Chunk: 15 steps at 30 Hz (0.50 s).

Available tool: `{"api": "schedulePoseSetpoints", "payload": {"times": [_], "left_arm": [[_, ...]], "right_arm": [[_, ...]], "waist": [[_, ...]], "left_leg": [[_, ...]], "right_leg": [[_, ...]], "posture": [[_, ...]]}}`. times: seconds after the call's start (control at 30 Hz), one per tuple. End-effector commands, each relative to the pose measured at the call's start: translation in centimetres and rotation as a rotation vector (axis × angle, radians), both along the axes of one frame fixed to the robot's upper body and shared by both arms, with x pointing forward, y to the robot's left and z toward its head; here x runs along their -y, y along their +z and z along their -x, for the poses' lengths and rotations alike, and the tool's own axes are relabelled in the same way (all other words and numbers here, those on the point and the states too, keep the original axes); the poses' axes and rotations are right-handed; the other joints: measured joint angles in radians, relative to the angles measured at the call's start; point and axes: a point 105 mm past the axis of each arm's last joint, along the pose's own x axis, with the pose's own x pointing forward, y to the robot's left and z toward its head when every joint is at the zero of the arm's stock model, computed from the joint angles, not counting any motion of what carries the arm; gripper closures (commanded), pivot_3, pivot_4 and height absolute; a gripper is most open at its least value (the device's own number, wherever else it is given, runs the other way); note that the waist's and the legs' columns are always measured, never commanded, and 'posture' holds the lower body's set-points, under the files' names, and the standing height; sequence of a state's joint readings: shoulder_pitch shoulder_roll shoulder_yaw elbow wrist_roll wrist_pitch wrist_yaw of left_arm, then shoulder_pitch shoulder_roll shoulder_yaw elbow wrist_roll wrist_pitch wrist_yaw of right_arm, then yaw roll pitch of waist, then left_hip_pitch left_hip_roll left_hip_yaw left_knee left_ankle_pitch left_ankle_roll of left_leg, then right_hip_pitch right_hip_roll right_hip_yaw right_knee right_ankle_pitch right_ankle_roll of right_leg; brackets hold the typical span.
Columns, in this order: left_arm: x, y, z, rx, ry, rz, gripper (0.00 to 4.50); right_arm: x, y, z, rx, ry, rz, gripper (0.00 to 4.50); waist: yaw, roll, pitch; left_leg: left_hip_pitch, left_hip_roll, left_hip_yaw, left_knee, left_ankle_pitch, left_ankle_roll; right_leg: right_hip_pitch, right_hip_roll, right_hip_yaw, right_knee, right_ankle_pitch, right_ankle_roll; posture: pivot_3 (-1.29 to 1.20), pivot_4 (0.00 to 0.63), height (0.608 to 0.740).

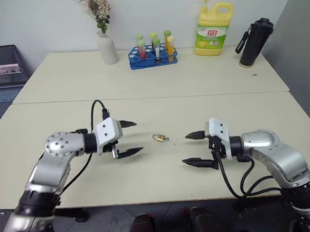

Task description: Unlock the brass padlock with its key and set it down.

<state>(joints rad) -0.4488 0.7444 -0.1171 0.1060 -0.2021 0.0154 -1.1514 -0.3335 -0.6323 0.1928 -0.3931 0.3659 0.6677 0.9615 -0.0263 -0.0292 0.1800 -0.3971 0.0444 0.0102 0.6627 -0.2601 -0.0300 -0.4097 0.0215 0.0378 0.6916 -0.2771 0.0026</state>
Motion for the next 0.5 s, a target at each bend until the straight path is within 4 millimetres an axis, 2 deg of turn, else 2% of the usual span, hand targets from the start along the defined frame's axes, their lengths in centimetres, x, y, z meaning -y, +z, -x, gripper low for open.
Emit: {"api": "schedulePoseSetpoints", "payload": {"times": [0.03, 0.23, 0.5], "left_arm": [[0.9, -0.3, -0.8, -0.007, -0.076, -0.035, 0.05], [2.2, -0.8, -2.1, -0.049, -0.179, -0.072, 0.05], [3.4, -1.9, -3.2, -0.051, -0.262, -0.141, 0.05]], "right_arm": [[0.1, 1.3, 0.4, 0.033, -0.029, -0.02, 0.0], [0.2, 1.7, 1.4, -0.027, -0.053, -0.048, 0.0], [0.4, 1.8, 1.7, -0.047, -0.084, -0.035, 0.0]], "waist": [[-0.001, 0.0, 0.0], [-0.004, 0.0, 0.0], [-0.003, 0.0, 0.0]], "left_leg": [[-0.001, 0.0, 0.0, 0.0, 0.0, 0.0], [-0.003, 0.0, -0.001, 0.0, 0.0, 0.0], [-0.003, -0.002, -0.001, 0.0, 0.0, 0.0]], "right_leg": [[0.0, 0.0, 0.0, -0.001, 0.0, 0.0], [-0.001, 0.002, 0.0, -0.002, 0.0, 0.0], [-0.001, 0.003, 0.0, -0.003, 0.0, 0.001]], "posture": [[0.0, 0.15, 0.74], [0.0, 0.15, 0.74], [0.0, 0.15, 0.74]]}}
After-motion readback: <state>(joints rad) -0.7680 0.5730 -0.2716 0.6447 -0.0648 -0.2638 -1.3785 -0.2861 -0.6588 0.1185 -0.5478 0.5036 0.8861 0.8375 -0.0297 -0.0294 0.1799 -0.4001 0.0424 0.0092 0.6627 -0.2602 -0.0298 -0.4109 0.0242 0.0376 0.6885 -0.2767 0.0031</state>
